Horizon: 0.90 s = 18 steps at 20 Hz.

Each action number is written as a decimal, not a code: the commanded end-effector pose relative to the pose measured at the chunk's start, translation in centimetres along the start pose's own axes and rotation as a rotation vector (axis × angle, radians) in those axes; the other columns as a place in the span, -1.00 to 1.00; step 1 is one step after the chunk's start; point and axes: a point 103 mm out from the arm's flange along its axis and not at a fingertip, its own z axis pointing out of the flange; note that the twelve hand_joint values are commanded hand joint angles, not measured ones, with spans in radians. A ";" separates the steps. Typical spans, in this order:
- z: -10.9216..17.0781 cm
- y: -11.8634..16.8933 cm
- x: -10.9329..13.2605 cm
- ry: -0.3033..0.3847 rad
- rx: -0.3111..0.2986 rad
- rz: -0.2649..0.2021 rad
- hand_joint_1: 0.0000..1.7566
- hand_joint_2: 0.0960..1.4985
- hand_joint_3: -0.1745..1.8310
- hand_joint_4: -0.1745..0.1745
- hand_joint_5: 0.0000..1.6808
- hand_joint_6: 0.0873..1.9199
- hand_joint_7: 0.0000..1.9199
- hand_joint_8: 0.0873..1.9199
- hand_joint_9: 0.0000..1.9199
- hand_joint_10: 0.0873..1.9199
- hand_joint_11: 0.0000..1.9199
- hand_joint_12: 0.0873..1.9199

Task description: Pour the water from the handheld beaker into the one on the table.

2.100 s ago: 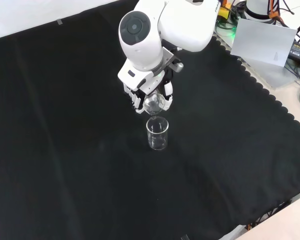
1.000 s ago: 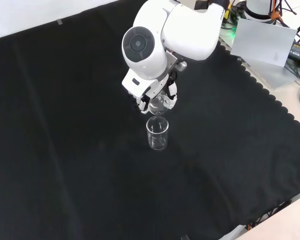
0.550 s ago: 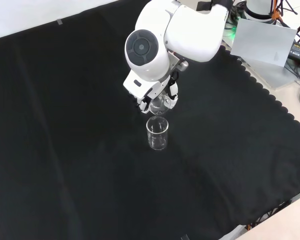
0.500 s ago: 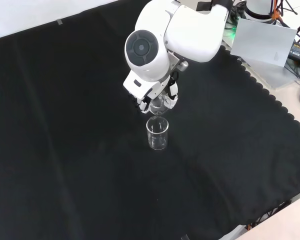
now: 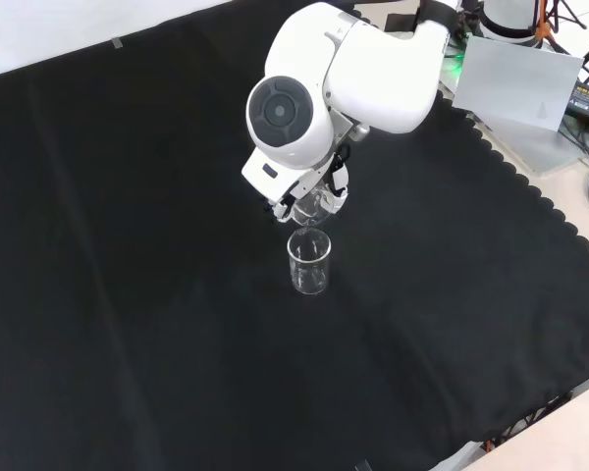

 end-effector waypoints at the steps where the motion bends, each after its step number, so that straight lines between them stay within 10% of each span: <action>1: 0.0 -0.1 0.1 -0.020 0.009 0.005 0.35 -0.29 -0.17 0.26 0.75 -0.76 0.82 -1.00 0.67 -1.00 0.42 -0.27; 18: -0.9 -0.2 1.3 -0.076 0.034 0.011 0.35 -0.29 -0.17 0.32 0.74 -0.76 0.83 -1.00 0.68 -1.00 0.43 -0.27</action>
